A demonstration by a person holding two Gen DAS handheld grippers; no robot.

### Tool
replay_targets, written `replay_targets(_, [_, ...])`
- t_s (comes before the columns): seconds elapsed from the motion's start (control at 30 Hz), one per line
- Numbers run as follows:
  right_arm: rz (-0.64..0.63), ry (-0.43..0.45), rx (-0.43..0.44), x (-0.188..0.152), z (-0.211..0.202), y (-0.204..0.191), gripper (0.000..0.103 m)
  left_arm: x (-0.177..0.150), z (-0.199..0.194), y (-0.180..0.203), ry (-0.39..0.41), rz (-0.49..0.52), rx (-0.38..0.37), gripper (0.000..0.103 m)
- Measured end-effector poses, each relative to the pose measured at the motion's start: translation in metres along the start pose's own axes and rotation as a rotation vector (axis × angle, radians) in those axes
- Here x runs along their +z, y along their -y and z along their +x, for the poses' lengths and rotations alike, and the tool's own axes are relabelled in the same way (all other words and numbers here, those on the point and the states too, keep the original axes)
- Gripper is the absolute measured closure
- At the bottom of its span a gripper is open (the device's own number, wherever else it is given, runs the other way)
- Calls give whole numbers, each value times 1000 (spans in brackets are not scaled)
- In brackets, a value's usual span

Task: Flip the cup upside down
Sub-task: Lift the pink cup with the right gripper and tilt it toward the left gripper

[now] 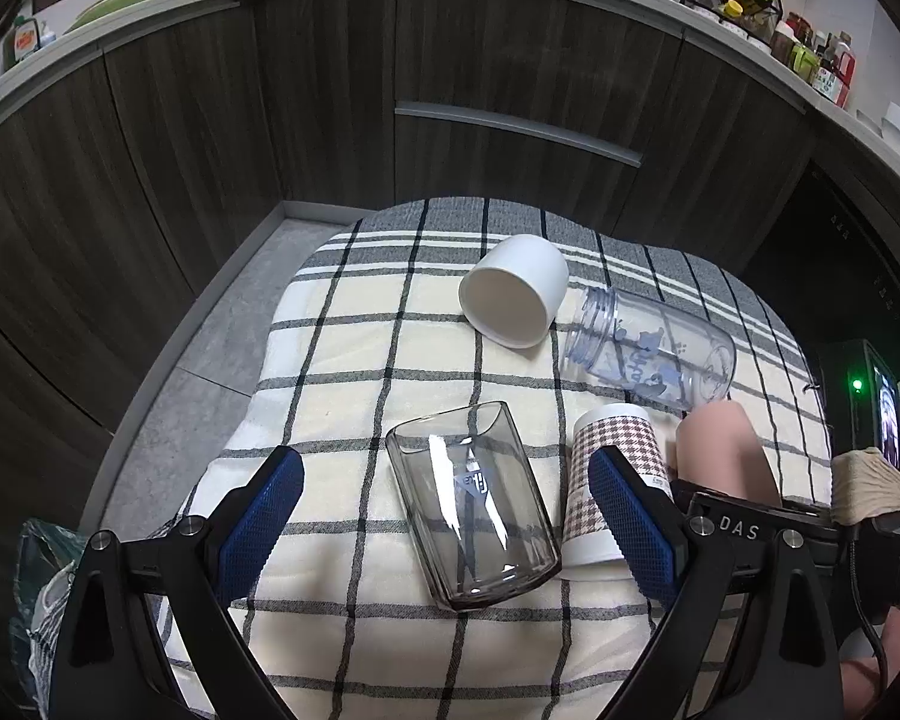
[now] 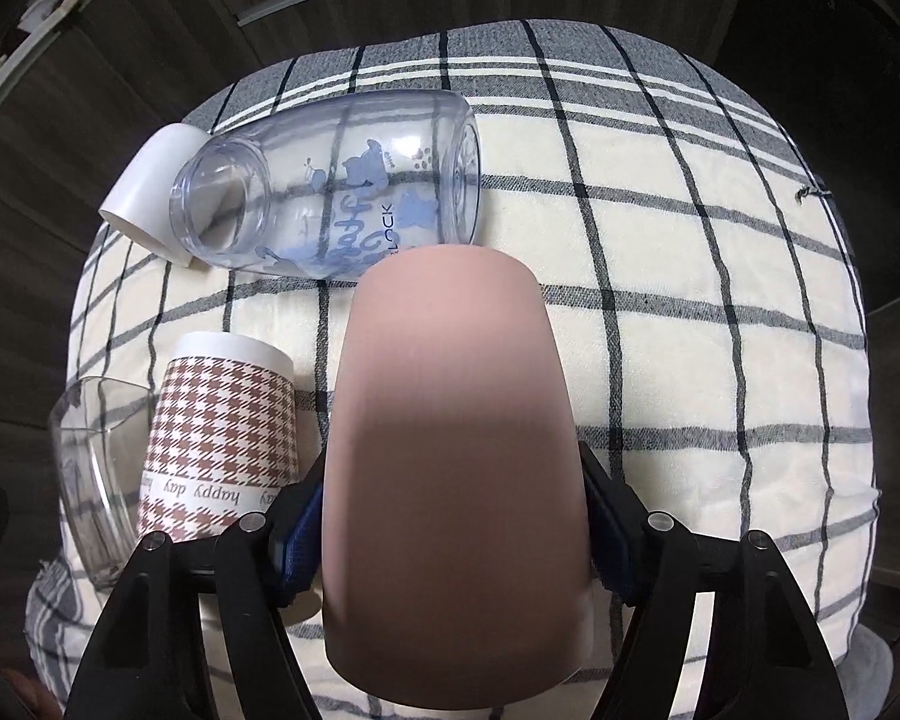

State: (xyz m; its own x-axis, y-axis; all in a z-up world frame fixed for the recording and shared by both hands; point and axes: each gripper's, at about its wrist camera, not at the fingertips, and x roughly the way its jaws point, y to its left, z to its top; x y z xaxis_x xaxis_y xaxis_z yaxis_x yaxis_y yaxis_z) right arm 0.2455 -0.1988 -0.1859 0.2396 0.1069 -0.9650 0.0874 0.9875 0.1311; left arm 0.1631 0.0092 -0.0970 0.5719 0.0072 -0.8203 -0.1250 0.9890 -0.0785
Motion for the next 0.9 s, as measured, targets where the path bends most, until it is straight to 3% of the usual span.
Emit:
replay_targets(0.2, [19,20,33,-17,-25,2,31,-2,-18,-3,16,2,-19,6])
replay_targets(0.53, [0,27,94,-73,-63,-17,32,-30,-59,-20,32,23,-32,6])
replay_targets(0.77, [13,33,91,-112,-76,-26,31,-55,-76,-42,26,0,-26,4])
replay_targets(0.9, [47,67,40,-133,-85,-24,31,-65,-76,-52,11,-21,-24,4])
